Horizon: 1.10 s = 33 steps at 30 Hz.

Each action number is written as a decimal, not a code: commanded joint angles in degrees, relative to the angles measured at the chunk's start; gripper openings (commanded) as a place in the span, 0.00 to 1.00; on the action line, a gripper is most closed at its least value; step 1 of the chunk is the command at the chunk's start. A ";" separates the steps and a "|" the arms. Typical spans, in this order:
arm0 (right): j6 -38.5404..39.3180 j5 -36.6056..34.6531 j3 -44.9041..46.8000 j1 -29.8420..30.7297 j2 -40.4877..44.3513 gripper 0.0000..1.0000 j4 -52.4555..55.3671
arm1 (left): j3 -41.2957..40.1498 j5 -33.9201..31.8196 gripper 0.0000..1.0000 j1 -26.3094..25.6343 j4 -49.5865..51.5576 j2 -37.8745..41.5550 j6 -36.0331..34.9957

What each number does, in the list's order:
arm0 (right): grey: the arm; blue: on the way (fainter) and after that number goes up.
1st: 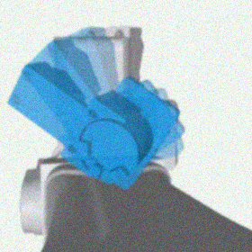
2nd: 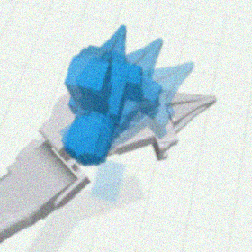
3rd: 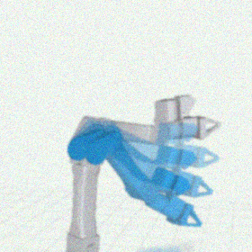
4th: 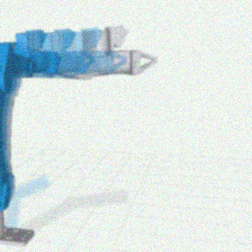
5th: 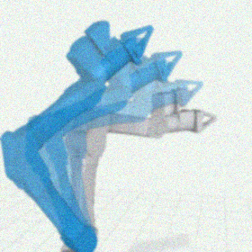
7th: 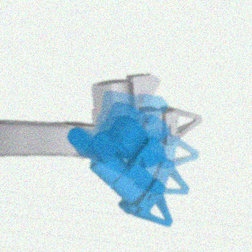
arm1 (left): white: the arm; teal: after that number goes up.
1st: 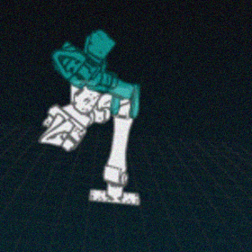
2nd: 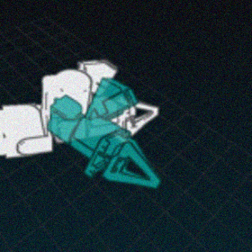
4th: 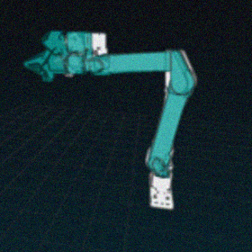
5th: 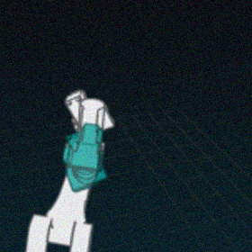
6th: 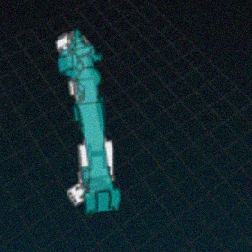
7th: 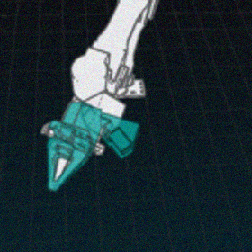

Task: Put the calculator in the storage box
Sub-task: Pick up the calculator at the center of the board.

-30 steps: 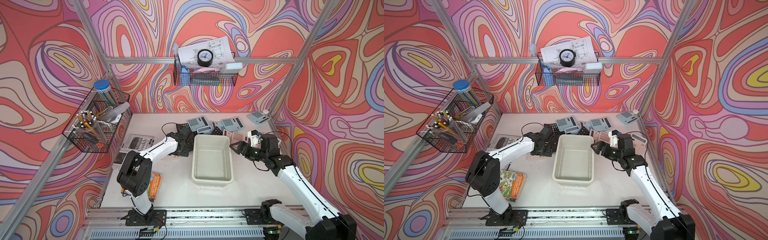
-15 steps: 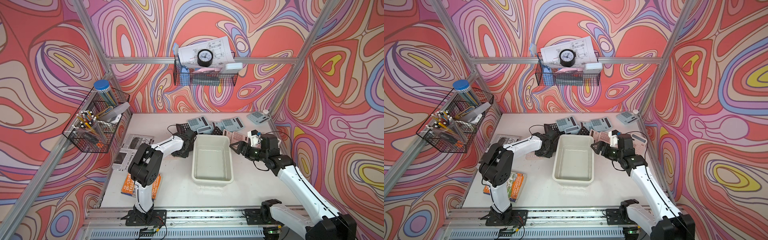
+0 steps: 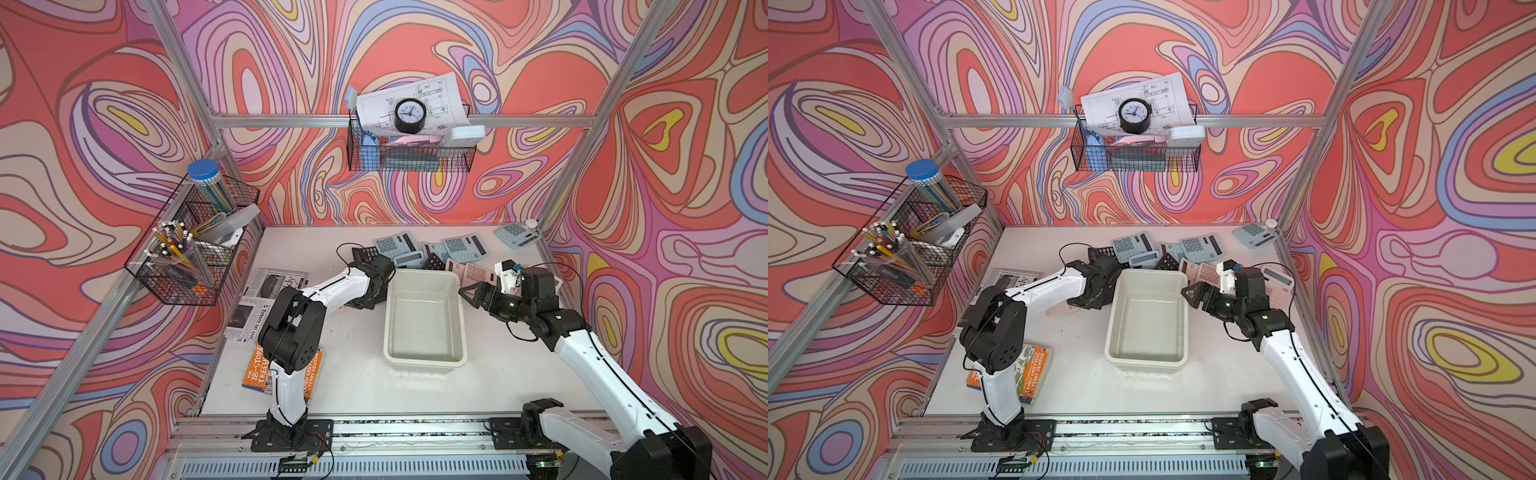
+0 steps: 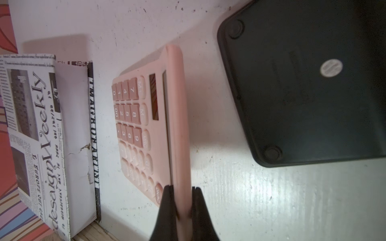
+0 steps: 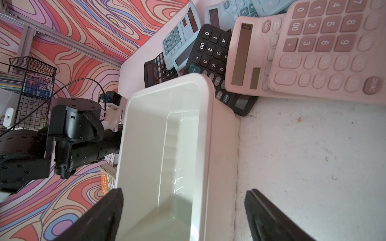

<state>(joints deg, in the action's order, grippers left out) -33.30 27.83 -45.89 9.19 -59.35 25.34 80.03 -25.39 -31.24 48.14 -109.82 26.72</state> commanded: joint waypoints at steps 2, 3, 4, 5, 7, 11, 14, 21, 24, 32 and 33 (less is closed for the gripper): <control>0.52 -0.06 -1.97 0.21 -0.15 0.98 0.13 | 2.16 1.06 0.00 -0.90 6.23 4.53 0.19; 0.47 -0.04 -2.01 0.21 -0.15 0.98 0.15 | 2.88 1.04 0.00 -1.30 7.41 5.51 0.23; 0.47 0.03 -2.10 0.21 -0.16 0.98 0.23 | 3.78 1.14 0.00 -1.64 8.59 6.57 0.38; 0.51 0.07 -2.17 0.21 -0.15 0.98 0.32 | 4.70 1.17 0.00 -2.08 9.95 7.36 0.50; 0.43 -0.04 -2.23 0.21 -0.11 0.98 0.32 | 7.19 1.48 0.00 -3.11 12.84 8.83 0.77; 0.49 -0.24 -2.31 0.21 0.02 0.98 0.74 | 13.07 2.18 0.00 -5.23 19.38 11.11 1.64; 0.64 -0.73 -2.36 0.21 0.41 0.98 1.21 | 17.25 3.36 0.00 -6.52 23.48 13.69 2.39; 0.59 -1.72 -2.68 0.21 1.08 0.98 2.21 | 26.46 11.68 0.00 -7.77 30.08 19.38 3.52; 0.27 -2.47 -2.63 0.21 1.32 0.98 2.46 | 29.53 16.07 0.00 -8.34 31.05 20.88 3.87; -1.19 -6.27 -2.84 0.15 2.98 0.98 5.58 | 36.26 24.41 0.00 -13.10 30.23 21.68 5.86; -1.34 -6.99 -2.80 0.21 3.39 0.98 5.96 | 36.59 24.90 0.00 -13.99 29.84 21.71 6.34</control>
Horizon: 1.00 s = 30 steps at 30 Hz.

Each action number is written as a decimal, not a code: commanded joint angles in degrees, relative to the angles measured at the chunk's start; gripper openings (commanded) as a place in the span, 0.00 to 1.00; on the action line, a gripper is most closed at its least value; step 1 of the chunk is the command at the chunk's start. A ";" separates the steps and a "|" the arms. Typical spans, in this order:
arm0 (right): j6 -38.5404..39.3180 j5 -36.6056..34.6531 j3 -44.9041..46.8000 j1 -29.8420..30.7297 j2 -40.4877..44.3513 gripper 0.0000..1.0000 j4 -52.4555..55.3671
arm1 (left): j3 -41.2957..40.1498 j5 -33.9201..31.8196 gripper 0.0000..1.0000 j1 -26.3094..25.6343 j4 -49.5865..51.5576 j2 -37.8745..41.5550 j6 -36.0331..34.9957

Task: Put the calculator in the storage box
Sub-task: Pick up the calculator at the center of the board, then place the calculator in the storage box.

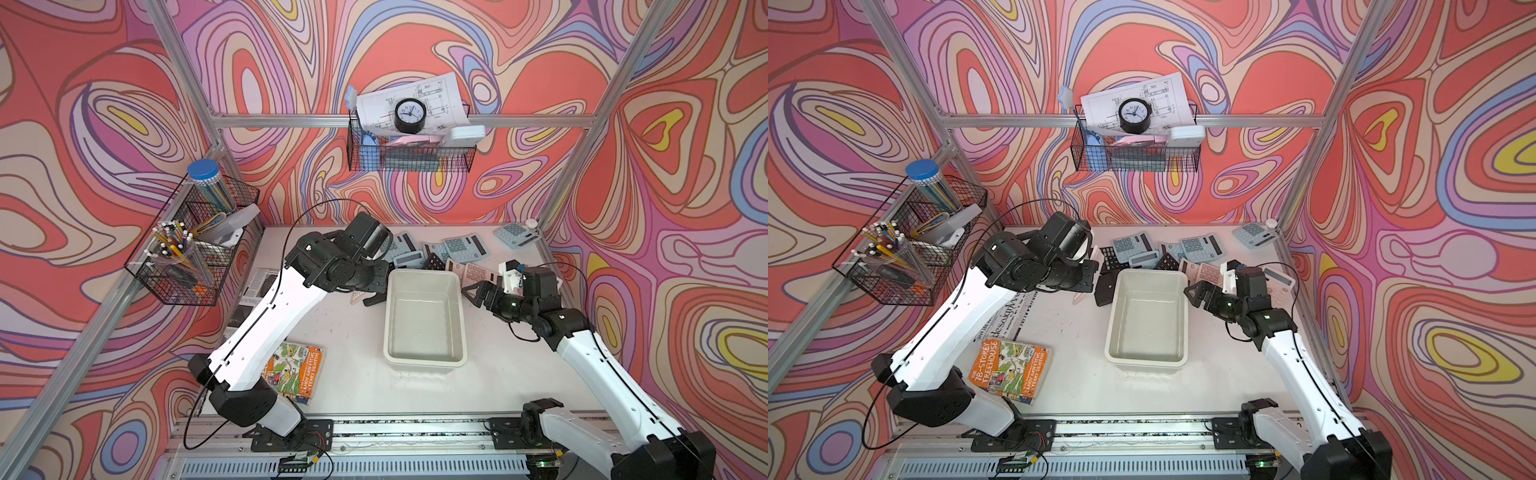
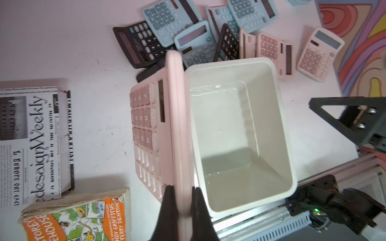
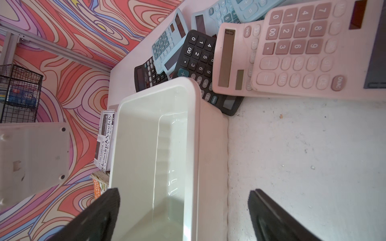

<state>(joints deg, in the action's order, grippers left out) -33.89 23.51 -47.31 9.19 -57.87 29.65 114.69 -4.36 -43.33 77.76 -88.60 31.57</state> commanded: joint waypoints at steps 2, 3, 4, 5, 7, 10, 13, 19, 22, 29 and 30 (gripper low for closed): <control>-1.05 -3.94 -1.56 0.20 2.55 0.98 2.79 | 1.94 5.00 0.00 -3.36 -1.10 0.52 2.24; -1.18 -4.83 -1.86 0.21 2.87 0.98 3.72 | 1.82 5.52 0.00 -4.02 -1.80 0.53 2.72; -1.29 -5.72 -2.06 0.14 3.14 0.98 4.60 | 1.76 5.70 0.00 -4.64 -2.29 0.43 3.30; -1.57 -6.88 -2.17 0.18 3.55 0.98 5.50 | 1.76 5.93 0.00 -5.20 -2.78 0.28 3.77; -2.01 -8.94 -2.00 0.17 4.45 0.98 6.86 | 1.75 6.50 0.00 -6.43 -3.94 0.09 4.82; -2.82 -12.30 -1.46 0.16 5.78 0.98 8.49 | 0.25 6.44 0.00 -8.30 -6.72 -0.11 6.41; -3.42 -15.24 -2.03 0.21 6.02 0.98 10.73 | -2.98 6.58 0.00 -9.21 -10.21 -0.18 8.23; -2.92 -17.27 -3.58 0.19 5.14 0.98 12.91 | -10.88 4.41 0.00 -10.17 -16.46 0.06 11.82; -2.72 -17.38 -3.76 0.21 4.78 0.98 13.03 | -15.16 3.81 0.00 -10.39 -20.64 0.32 13.39; -2.79 -17.26 -2.74 0.13 4.43 0.98 12.26 | -16.06 3.34 0.00 -12.10 -25.59 -5.47 13.01; -2.83 -17.24 -2.66 0.16 4.35 0.98 12.18 | -16.02 2.45 0.00 -12.50 -25.87 -6.52 12.86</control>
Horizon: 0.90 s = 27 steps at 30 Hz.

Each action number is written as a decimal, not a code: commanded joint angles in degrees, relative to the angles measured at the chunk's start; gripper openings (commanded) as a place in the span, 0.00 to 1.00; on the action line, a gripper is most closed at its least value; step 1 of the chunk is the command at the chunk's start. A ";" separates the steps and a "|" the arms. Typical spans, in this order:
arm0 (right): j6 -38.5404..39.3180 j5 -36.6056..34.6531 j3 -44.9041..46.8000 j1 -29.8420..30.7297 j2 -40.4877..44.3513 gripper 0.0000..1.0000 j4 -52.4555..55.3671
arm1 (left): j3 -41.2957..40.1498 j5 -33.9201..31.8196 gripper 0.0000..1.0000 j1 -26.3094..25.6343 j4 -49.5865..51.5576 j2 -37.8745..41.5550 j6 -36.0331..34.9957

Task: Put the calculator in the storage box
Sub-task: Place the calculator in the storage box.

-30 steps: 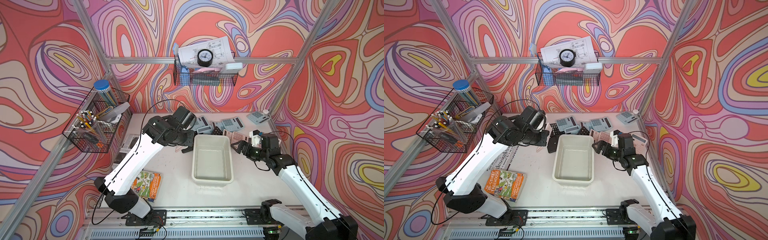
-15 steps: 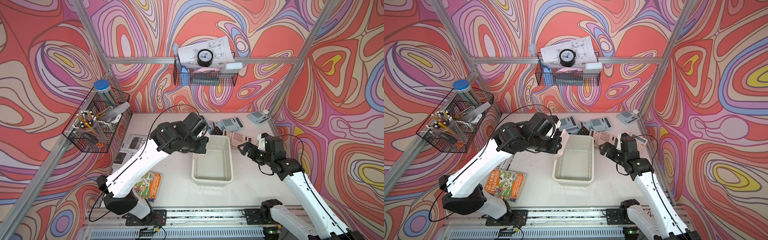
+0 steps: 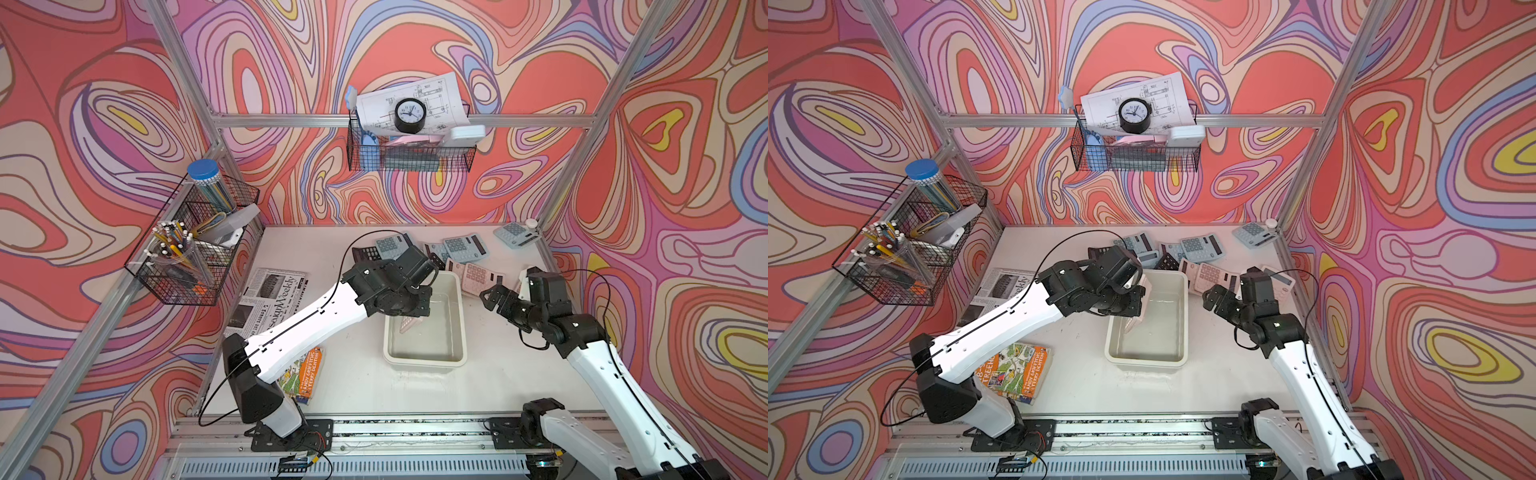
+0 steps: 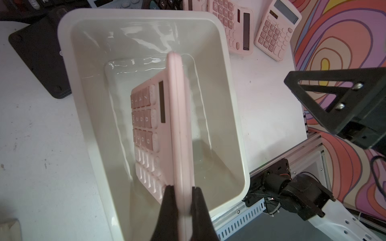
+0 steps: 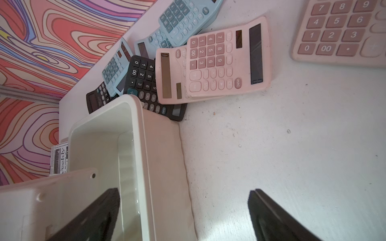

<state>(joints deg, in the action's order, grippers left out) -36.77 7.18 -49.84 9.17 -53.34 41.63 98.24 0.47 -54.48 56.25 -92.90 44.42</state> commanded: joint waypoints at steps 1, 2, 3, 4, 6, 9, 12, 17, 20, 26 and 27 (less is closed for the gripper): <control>0.11 -0.94 0.00 0.20 -0.27 0.98 0.18 | 0.46 -2.92 0.00 -1.54 -4.55 -3.09 -0.10; 0.16 -0.94 -0.05 0.17 -0.41 0.98 0.16 | 0.34 -3.66 0.00 -1.75 -4.68 -4.14 -0.21; 0.28 -0.92 -0.09 0.23 -0.51 0.98 0.13 | 0.36 -4.15 0.00 -1.85 -4.58 -5.11 -0.32; 0.34 -0.92 -0.12 0.20 -0.66 0.98 0.07 | 0.32 -4.62 0.00 -1.99 -4.48 -6.06 -0.41; 0.62 -0.87 -0.15 0.19 -0.95 0.98 0.09 | 0.04 -6.41 0.00 -2.34 -4.43 -7.62 -0.61; 0.96 -1.02 -0.25 0.21 -1.63 0.98 -0.02 | -0.84 -9.96 0.00 -2.92 -4.96 -9.16 -1.07; 1.13 -0.94 -0.43 0.22 -2.42 0.98 -0.40 | -1.95 -12.78 0.00 -3.43 -6.38 -10.62 -2.03; 1.34 -0.89 -0.35 0.23 -3.53 0.98 -1.03 | -2.18 -16.45 0.00 -4.49 -8.00 -14.20 -4.33; 1.45 -0.93 -0.30 0.15 -4.19 0.98 -1.37 | -1.89 -16.99 0.00 -4.83 -8.63 -16.53 -4.90; 1.87 -0.94 -0.25 0.16 -4.93 0.98 -1.69 | -1.77 -17.68 0.00 -5.24 -10.62 -19.60 -5.49; 1.98 -0.94 -0.25 0.21 -5.08 0.98 -1.68 | -1.70 -17.86 0.00 -5.20 -10.87 -19.89 -5.57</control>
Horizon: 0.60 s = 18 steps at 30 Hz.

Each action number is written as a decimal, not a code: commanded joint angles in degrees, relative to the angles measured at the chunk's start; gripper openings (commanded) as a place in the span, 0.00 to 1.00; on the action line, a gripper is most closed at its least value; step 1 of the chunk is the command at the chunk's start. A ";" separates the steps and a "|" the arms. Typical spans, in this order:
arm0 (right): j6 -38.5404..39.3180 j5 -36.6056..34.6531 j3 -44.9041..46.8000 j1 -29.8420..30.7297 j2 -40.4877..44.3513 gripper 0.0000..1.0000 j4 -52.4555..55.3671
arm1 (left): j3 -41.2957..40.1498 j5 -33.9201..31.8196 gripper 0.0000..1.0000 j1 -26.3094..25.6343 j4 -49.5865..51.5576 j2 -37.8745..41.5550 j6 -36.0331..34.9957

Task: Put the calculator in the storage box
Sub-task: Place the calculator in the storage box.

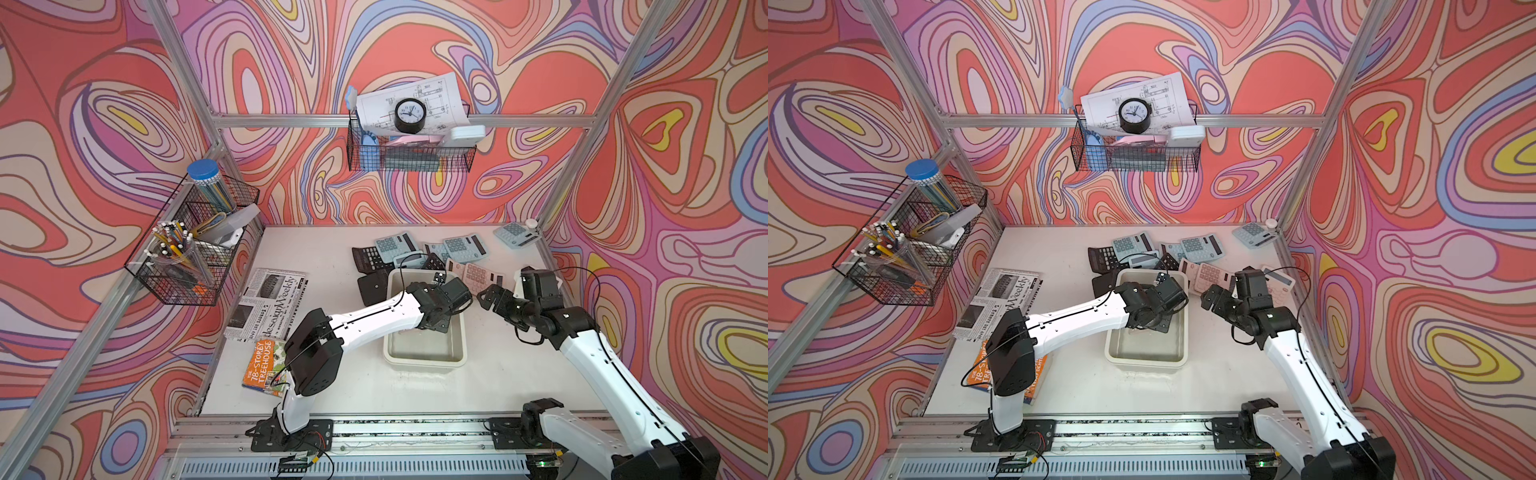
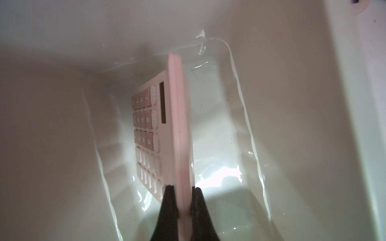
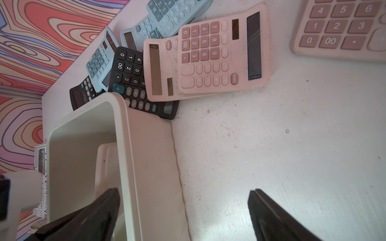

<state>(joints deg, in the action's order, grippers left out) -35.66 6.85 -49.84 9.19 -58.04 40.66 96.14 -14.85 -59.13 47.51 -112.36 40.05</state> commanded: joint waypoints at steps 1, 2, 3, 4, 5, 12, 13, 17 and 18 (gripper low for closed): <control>0.97 -0.62 -0.33 0.16 -0.51 0.98 -0.68 | 0.42 -2.65 0.00 -0.55 -2.24 -0.73 -1.29; 1.09 -0.72 -0.35 0.17 -0.57 0.98 -0.67 | 0.53 -2.80 0.00 -0.55 -2.33 -1.01 -1.29; 1.26 -0.70 -0.34 0.19 -0.66 0.98 -0.76 | 0.54 -2.88 0.00 -0.51 -2.41 -1.30 -1.37; 1.38 -0.88 -0.46 0.15 -0.80 0.98 -0.70 | 0.64 -2.92 0.00 -0.54 -2.42 -1.62 -1.38; 1.45 -0.91 -0.51 0.16 -0.92 0.98 -0.67 | 0.76 -2.90 0.00 -0.54 -2.42 -1.87 -1.37; 1.74 -0.94 -0.87 0.19 -1.29 0.98 -0.59 | 2.23 -1.19 0.16 -0.57 -2.22 -3.15 -0.77; 1.83 -0.91 -0.87 0.19 -1.29 0.98 -0.51 | 2.32 -0.95 0.21 -0.54 -2.35 -3.14 -0.59; 1.99 -0.92 -1.18 0.11 -1.09 0.98 -0.19 | 3.12 0.06 0.30 -0.54 -2.42 -3.05 -0.11; 2.02 -0.94 -1.21 0.16 -0.96 0.98 -0.11 | 3.39 0.47 0.31 -0.54 -2.34 -3.04 -0.07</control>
<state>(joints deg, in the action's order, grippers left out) -34.50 6.81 -49.84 9.19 -59.18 40.69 97.47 -15.03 -59.29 45.45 -115.04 39.44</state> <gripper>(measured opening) 0.983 0.297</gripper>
